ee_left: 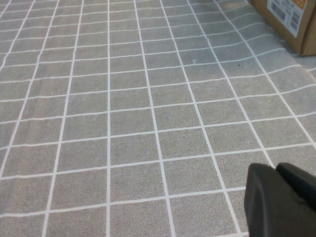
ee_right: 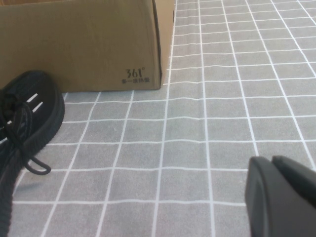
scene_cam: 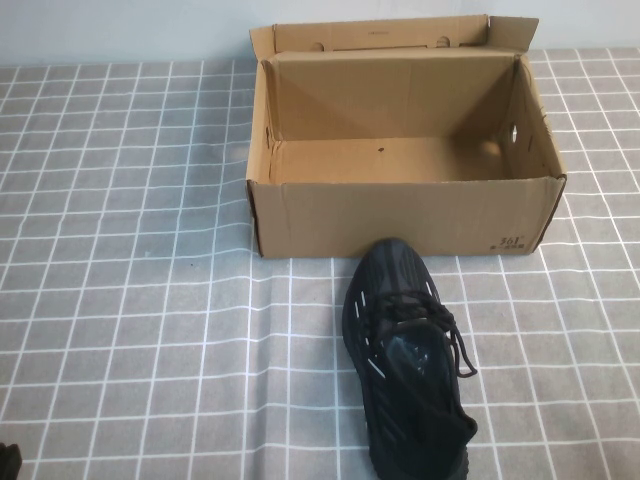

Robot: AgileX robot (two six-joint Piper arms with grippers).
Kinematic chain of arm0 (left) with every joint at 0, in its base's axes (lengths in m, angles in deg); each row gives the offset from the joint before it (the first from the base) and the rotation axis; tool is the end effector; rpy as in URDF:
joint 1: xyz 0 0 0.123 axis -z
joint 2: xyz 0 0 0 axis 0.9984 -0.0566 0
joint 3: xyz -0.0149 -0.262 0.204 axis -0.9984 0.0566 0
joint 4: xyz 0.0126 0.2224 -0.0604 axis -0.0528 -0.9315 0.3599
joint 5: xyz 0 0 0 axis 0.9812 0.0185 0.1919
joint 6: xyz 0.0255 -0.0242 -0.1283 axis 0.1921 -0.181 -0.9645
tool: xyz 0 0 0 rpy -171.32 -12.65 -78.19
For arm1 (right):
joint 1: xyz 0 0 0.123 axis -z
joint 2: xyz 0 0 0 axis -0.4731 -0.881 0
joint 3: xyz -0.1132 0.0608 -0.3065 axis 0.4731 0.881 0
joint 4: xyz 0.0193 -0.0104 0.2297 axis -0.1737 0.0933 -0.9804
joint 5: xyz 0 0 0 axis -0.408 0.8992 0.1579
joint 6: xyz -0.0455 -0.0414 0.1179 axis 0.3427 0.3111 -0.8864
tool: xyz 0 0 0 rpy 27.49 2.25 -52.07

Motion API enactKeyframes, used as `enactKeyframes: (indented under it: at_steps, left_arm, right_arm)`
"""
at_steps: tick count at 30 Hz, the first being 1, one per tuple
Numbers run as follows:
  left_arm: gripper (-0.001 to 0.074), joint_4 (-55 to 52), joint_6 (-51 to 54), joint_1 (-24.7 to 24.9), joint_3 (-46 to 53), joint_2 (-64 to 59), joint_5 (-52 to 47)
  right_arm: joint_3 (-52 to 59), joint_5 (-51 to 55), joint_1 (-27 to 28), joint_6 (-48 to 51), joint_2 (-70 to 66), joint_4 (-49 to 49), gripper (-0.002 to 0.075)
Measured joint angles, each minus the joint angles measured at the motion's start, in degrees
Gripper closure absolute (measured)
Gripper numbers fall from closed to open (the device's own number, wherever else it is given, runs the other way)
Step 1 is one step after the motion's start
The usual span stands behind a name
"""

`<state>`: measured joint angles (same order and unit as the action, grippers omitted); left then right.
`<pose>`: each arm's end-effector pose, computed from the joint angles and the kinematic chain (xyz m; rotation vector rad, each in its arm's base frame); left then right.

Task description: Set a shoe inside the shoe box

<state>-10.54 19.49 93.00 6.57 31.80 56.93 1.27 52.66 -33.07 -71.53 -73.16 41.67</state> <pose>0.0229 -0.0036 0.1571 0.1994 1.8753 -0.0168 0.0238 0.0109 0.1631 -0.0048 1.8387 0.2124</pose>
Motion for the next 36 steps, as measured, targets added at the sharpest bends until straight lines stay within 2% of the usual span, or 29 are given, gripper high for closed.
enactKeyframes:
  at_steps: [17,21,27,30,33,36]
  left_arm:
    - [0.0736,0.00,0.00,0.00,0.00,0.00,0.00]
    - [0.0736,0.00,0.00,0.00,0.00,0.00,0.00]
    - [0.0736,0.00,0.00,0.00,0.00,0.00,0.00]
    - [0.0736,0.00,0.00,0.00,0.00,0.00,0.00]
    - [0.0736,0.00,0.00,0.00,0.00,0.00,0.00]
    - [0.0736,0.00,0.00,0.00,0.00,0.00,0.00]
  right_arm:
    - [0.00,-0.90,0.00,0.00,0.00,-1.08,0.0742]
    - [0.00,-5.13,0.00,0.00,0.00,-8.73,0.0742]
    - [0.00,-14.84,0.00,0.00,0.00,-30.64,0.0742]
    - [0.00,-17.47,0.00,0.00,0.00,-34.99,0.0742]
    - [0.00,-17.05,0.00,0.00,0.00,-38.61,0.0742]
    - [-1.78,-10.67,0.00,0.00,0.00,-39.78,0.0742]
